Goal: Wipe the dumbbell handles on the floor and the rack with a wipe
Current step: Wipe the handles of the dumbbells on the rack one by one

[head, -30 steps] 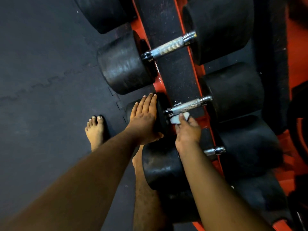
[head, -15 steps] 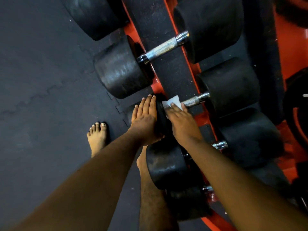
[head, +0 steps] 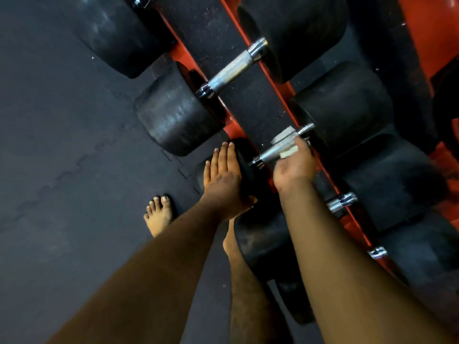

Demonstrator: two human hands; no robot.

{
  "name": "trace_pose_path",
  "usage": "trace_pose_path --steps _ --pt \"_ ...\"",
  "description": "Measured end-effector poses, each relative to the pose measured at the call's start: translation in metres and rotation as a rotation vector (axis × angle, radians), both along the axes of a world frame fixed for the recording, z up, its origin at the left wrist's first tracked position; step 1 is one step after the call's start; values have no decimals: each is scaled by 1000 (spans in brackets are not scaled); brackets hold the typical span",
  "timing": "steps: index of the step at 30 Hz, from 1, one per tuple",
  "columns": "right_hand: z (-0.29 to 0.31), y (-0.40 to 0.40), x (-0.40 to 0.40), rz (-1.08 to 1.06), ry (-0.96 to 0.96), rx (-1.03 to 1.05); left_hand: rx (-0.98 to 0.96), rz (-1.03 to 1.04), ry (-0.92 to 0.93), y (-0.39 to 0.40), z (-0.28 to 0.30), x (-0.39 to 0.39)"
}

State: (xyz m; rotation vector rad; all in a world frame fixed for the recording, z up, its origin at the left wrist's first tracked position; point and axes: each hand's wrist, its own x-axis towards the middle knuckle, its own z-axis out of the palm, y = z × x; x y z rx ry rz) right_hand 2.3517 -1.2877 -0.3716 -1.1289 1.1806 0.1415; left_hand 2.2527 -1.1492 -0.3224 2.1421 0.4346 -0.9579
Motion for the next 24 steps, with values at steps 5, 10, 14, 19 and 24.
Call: trace_pose_path --steps 5,10,14,19,24 --pt "11 -2 -3 222 55 107 8 0 -31 -1 -4 -3" --pt "2 6 -5 206 40 84 5 -8 -39 0 -5 -4" --pt "9 18 -27 321 160 -7 -6 -8 -24 0 -5 -5" --pt "23 5 -18 155 17 -55 -8 -7 -15 0 -4 -3" --pt "44 -8 -41 1222 255 -798 5 -7 -15 1 -2 -2"
